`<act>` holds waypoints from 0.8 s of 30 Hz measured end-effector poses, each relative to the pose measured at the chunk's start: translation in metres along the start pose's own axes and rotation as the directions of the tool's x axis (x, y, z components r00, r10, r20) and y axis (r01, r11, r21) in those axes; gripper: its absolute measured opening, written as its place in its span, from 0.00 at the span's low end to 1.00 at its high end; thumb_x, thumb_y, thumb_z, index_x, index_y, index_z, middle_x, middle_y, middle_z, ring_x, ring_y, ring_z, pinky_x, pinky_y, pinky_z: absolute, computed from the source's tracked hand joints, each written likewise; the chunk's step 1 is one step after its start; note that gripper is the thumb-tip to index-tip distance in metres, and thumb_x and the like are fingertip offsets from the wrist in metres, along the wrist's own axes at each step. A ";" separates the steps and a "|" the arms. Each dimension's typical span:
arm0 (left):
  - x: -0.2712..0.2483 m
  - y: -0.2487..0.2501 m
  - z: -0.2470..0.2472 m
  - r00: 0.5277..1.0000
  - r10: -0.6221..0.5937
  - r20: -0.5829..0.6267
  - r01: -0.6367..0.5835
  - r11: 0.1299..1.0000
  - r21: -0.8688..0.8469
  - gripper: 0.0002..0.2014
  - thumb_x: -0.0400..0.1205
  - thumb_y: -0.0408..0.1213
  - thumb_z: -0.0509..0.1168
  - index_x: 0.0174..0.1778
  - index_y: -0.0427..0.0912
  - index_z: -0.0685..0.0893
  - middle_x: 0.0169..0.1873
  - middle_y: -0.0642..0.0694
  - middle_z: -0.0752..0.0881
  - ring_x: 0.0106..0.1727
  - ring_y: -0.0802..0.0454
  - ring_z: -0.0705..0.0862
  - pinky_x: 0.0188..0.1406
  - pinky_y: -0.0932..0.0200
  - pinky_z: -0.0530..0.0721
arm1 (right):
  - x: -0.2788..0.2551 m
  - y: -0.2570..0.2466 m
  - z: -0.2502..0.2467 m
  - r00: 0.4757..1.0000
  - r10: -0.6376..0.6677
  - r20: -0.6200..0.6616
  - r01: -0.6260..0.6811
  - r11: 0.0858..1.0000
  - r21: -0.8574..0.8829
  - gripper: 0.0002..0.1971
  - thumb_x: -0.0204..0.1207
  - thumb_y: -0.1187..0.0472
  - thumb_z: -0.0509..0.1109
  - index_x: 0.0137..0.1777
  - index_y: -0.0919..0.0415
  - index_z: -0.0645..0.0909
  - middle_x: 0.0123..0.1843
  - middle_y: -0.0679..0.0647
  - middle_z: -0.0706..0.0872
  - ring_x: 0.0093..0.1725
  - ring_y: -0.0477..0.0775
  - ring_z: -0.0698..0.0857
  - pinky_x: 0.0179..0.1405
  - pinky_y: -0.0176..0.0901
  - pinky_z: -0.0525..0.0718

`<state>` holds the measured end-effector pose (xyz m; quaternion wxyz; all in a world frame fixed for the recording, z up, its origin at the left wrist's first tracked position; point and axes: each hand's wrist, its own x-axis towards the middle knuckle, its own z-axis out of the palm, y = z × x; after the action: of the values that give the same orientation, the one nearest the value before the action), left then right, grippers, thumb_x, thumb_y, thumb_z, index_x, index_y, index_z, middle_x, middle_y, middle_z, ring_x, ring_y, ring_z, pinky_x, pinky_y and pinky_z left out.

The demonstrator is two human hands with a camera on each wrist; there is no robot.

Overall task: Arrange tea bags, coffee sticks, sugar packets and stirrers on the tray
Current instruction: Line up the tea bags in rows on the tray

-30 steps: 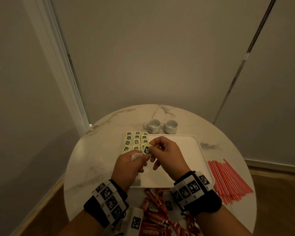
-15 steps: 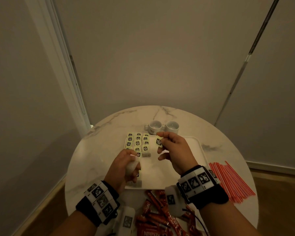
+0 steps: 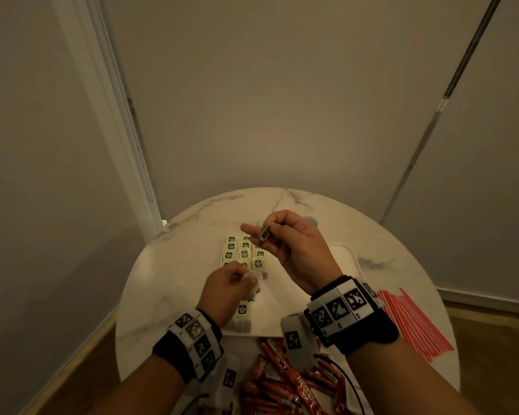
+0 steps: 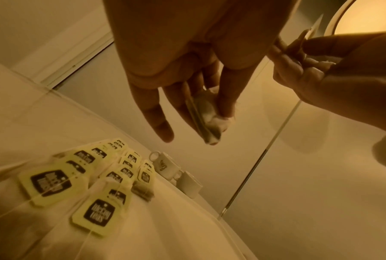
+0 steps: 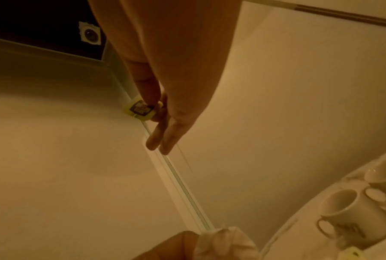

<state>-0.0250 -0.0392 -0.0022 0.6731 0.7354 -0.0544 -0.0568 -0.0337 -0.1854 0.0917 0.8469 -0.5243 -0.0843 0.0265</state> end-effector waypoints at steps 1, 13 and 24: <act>0.001 0.003 -0.001 1.000 0.005 -0.003 -0.005 1.000 0.019 0.06 0.79 0.24 0.68 0.37 0.27 0.81 0.31 0.33 0.87 0.32 0.45 0.85 0.33 0.56 0.85 | 0.000 0.000 -0.001 1.000 -0.017 0.005 0.017 1.000 -0.005 0.12 0.84 0.75 0.53 0.44 0.67 0.76 0.48 0.66 0.79 0.62 0.67 0.86 0.66 0.55 0.80; 0.019 0.044 -0.015 0.975 -0.203 -0.092 0.147 0.896 -0.419 0.06 0.82 0.35 0.66 0.40 0.39 0.84 0.36 0.42 0.90 0.40 0.45 0.89 0.41 0.52 0.83 | -0.030 0.060 -0.008 0.907 0.334 0.258 -0.291 0.938 -0.190 0.06 0.72 0.72 0.63 0.46 0.68 0.80 0.36 0.58 0.86 0.34 0.52 0.86 0.36 0.39 0.86; 0.003 0.053 -0.019 0.990 -0.144 -0.005 0.127 0.888 -0.442 0.07 0.81 0.32 0.66 0.36 0.37 0.81 0.39 0.37 0.87 0.39 0.46 0.86 0.40 0.54 0.85 | -0.010 0.089 -0.039 0.893 0.445 -0.062 -0.449 0.885 -0.118 0.09 0.74 0.78 0.60 0.48 0.66 0.77 0.52 0.67 0.78 0.41 0.62 0.80 0.29 0.44 0.86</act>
<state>-0.0194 -0.0260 0.0526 0.8173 0.5669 0.0238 -0.1006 -0.0330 -0.1813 -0.0056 0.7835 -0.5837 0.0512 0.2067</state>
